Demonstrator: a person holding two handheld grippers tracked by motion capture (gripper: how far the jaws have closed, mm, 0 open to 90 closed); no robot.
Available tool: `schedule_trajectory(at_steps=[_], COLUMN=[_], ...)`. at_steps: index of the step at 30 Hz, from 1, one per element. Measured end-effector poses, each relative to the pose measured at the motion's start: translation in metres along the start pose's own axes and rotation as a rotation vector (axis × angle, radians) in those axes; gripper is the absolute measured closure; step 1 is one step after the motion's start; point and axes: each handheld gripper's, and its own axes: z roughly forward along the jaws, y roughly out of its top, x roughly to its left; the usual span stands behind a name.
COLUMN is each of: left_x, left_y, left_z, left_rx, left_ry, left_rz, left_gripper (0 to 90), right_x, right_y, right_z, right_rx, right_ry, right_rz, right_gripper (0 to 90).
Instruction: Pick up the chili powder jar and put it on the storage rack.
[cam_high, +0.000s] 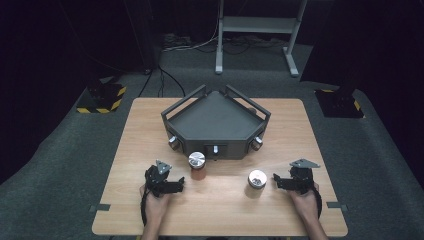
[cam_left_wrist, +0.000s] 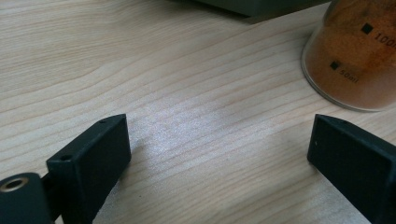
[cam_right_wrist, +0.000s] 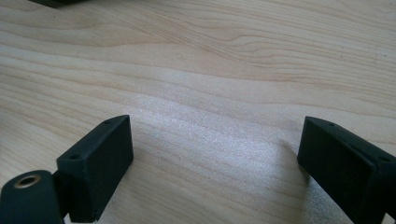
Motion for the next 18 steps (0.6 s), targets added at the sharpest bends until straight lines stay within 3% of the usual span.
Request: schedule_trajectory(at_steps=[18], left_x=[-0.0015], left_y=[-0.0008], left_z=[-0.0006], left_rx=[-0.002], left_ry=[0.005], left_rz=[-0.003], left_gripper=[6.4], right_x=[0.0000], right_y=[0.0000], right_z=[0.0000], right_rx=[0.000], right_ry=[0.000], right_rz=[0.000], right_gripper=[10.2])
